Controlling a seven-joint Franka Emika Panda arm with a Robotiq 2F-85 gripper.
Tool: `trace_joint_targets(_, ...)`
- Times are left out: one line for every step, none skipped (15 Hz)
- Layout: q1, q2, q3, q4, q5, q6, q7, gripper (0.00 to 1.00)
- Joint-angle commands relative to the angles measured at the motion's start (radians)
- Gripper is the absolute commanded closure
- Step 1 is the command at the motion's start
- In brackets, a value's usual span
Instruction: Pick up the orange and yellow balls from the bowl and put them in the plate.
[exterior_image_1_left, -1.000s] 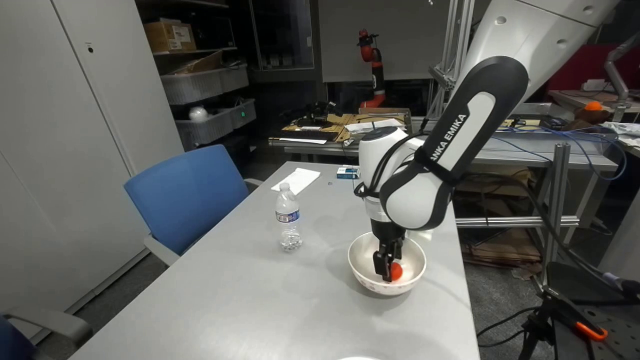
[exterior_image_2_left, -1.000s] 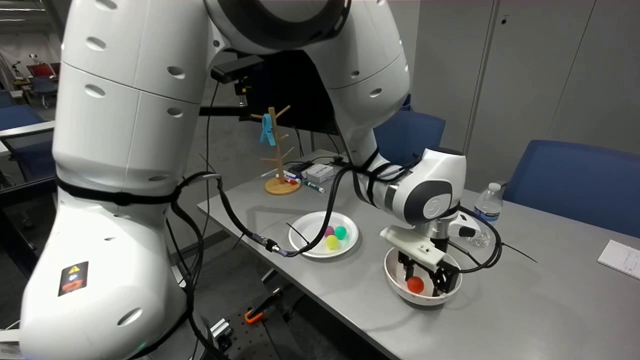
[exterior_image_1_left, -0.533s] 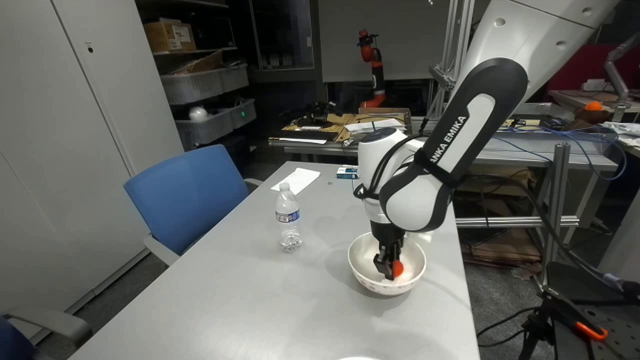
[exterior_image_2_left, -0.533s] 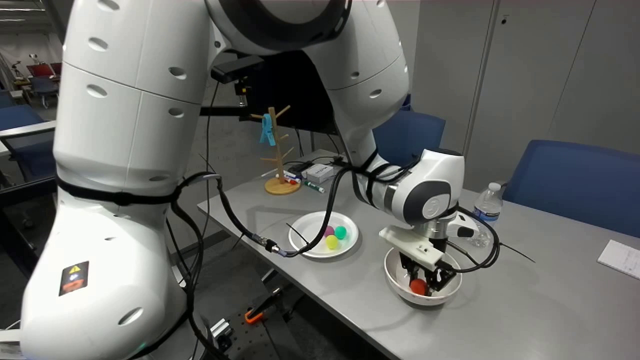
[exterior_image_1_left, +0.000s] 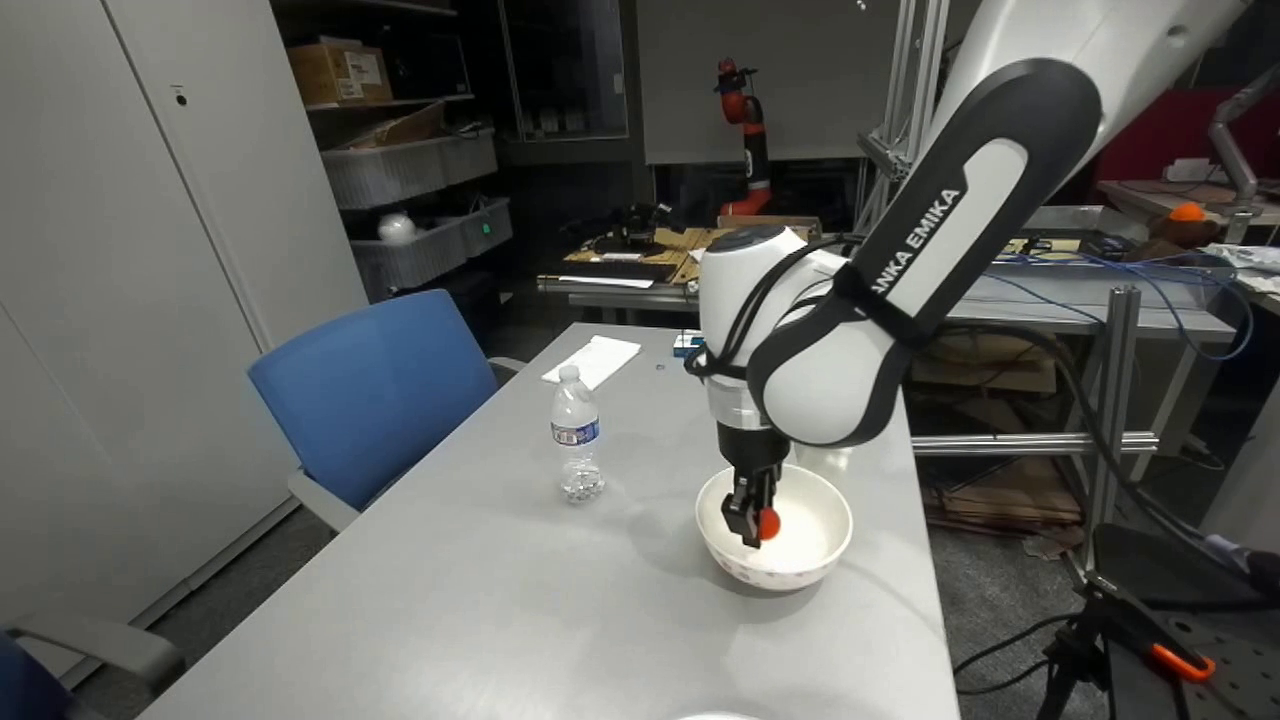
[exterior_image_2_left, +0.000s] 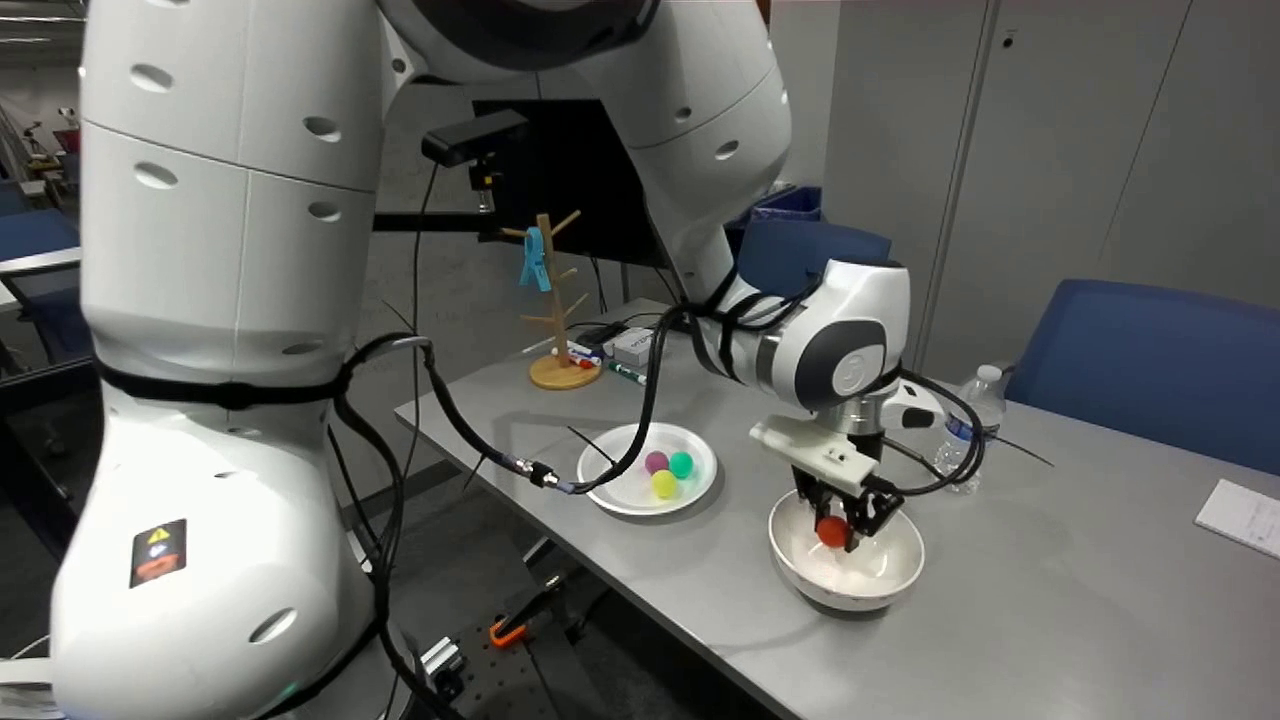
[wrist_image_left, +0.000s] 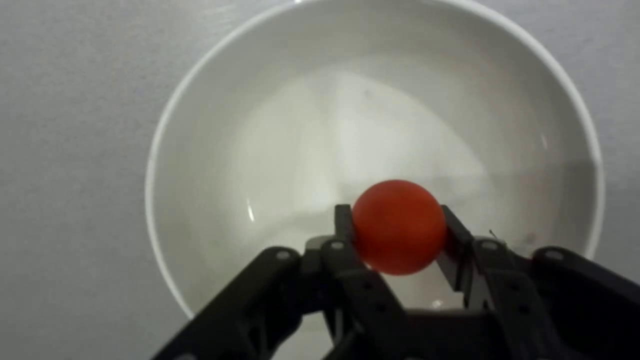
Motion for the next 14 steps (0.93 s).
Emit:
trace_joint_targets(0.020, -0.138, 0.040, -0.064, -0.008, -0.029, -0.014, 0.83)
trace_joint_targets(0.026, -0.162, 0.056, -0.073, -0.005, -0.027, -0.021, 0.83)
trace_joint_targets(0.026, -0.180, 0.077, -0.079, 0.009, -0.033, -0.035, 0.83)
trace_joint_targets(0.030, -0.193, 0.098, -0.086, 0.020, -0.037, -0.048, 0.83)
trace_joint_targets(0.034, -0.205, 0.114, -0.094, 0.024, -0.039, -0.056, 0.83)
trace_joint_targets(0.037, -0.209, 0.135, -0.098, 0.036, -0.047, -0.070, 0.83)
trace_joint_targets(0.039, -0.215, 0.154, -0.105, 0.050, -0.051, -0.086, 0.83)
trace_joint_targets(0.044, -0.216, 0.173, -0.113, 0.060, -0.050, -0.103, 0.83)
trace_joint_targets(0.048, -0.214, 0.190, -0.118, 0.072, -0.045, -0.121, 0.83)
trace_joint_targets(0.052, -0.207, 0.208, -0.122, 0.088, -0.038, -0.141, 0.83)
trace_joint_targets(0.057, -0.202, 0.222, -0.127, 0.099, -0.034, -0.158, 0.83)
trace_joint_targets(0.061, -0.195, 0.238, -0.132, 0.113, -0.028, -0.177, 0.83)
trace_joint_targets(0.064, -0.191, 0.250, -0.138, 0.125, -0.025, -0.194, 0.83)
trace_joint_targets(0.066, -0.184, 0.265, -0.144, 0.138, -0.025, -0.214, 0.83)
